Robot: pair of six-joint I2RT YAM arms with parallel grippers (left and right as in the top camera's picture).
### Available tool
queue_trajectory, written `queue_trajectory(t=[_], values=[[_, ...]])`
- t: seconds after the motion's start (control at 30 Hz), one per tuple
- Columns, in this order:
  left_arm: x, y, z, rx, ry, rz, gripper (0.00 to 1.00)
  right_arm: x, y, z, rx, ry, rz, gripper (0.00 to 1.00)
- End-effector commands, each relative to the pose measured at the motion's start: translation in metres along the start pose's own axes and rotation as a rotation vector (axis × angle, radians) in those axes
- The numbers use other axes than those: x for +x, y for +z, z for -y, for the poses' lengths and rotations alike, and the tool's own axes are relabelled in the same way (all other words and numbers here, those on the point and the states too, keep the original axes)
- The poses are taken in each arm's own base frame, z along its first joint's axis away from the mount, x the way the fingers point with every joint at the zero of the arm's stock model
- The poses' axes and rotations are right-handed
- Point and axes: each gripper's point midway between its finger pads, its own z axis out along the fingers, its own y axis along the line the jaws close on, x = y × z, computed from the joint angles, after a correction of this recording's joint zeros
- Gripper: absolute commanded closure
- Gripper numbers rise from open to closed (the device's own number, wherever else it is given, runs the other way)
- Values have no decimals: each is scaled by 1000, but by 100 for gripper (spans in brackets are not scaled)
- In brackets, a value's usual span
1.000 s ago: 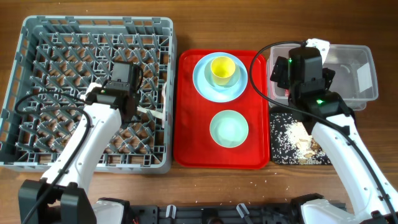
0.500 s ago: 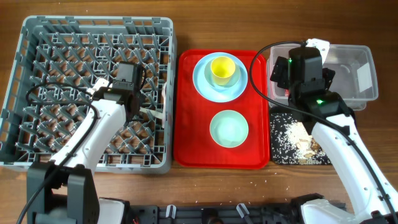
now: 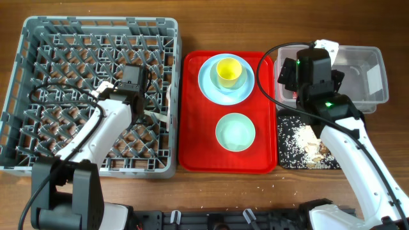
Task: Sort waste into correct bins and load items into the dishwasher rack
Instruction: 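Carry the cutlery into the dish rack and release it, then reach the left gripper to the green bowl and grasp its rim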
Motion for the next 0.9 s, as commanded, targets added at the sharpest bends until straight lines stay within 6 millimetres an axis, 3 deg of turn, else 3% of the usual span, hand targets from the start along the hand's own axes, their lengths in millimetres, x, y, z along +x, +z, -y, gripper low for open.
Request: queue_trajectory(t=[0.0,0.23,0.33,0.43,0.5,0.53,0.57,0.6,0.63,0.73,0.87], values=[[-9,-3,-3,-4,-11,43,92,-8,-2,2,8,9,18,0],[-30,-45,4,127,-69,102,96,-7,-2,2,8,9,18,0],[-27,-47,6,140,-68,81,96,-8,-2,2,8,10,18,0],[-26,-47,6,140,-64,80,89,-8,-2,2,8,10,18,0],[-26,-47,6,140,-64,80,75,-8,-2,2,8,10,18,0],[-26,-47,6,141,-64,80,34,-8,-2,2,8,10,18,0],[-26,-47,6,141,-64,80,33,-8,-2,2,8,10,18,0],[-26,-47,6,141,-64,79,53,-8,-2,2,8,9,18,0],[-26,-46,5,137,-63,78,55,-8,-2,2,8,10,18,0],[-26,-46,5,135,-62,77,51,-8,-2,2,8,9,18,0],[-19,-35,0,89,-42,54,54,-7,-2,2,8,9,18,0]])
